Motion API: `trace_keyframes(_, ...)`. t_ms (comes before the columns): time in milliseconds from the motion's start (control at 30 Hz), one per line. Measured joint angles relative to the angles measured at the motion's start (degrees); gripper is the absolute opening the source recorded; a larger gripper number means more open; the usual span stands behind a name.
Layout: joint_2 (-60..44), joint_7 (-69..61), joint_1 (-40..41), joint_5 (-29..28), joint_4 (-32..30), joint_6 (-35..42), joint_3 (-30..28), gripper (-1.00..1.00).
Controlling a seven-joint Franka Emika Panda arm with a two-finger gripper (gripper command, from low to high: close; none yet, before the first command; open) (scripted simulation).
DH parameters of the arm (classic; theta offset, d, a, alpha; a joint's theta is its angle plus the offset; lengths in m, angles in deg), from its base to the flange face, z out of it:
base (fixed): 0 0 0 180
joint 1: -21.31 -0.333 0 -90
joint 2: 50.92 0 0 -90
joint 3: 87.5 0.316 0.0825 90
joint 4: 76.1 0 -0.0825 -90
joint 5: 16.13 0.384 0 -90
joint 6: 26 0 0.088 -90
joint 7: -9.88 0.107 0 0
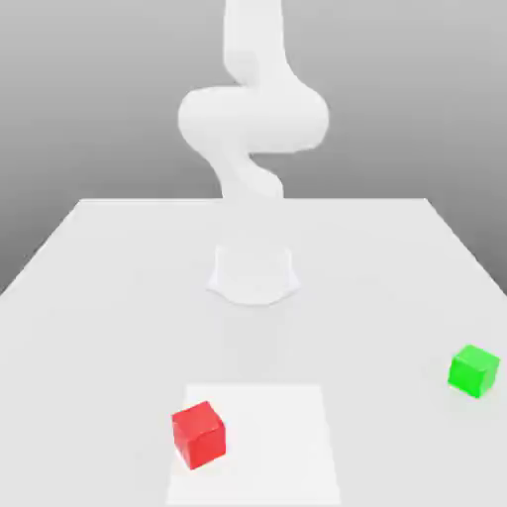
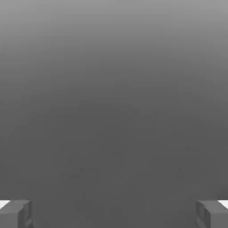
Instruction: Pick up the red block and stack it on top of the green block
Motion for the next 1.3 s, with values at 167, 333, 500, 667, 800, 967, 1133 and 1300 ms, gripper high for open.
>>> trace_keyframes(167, -10.8, 11.8, 5.9, -2.4, -4.1, -5.2, 3.9, 0.0)
trace_keyframes(333, -21.4, 23.3, 10.6, -4.8, -8.0, -10.2, 6.3, 0.0)
trace_keyframes(500, -31.8, 34.0, 13.4, -6.3, -11.9, -15.2, 6.7, 0.0)
trace_keyframes(667, -41.8, 42.2, 15.0, -4.1, -15.9, -20.4, 6.1, 0.0)
trace_keyframes(800, -49.5, 45.6, 14.7, -2.7, -17.1, -25.8, 5.7, 0.0)
trace_keyframes(967, -57.5, 47.9, 12.8, -5.4, -16.1, -32.3, 3.1, -1.0)
trace_keyframes(1133, -58.4, 48.2, 12.5, -5.8, -16.0, -33.2, 2.8, -1.0)
trace_keyframes(1300, -50.8, 45.9, 13.9, -2.6, -17.1, -26.9, 4.9, -1.0)
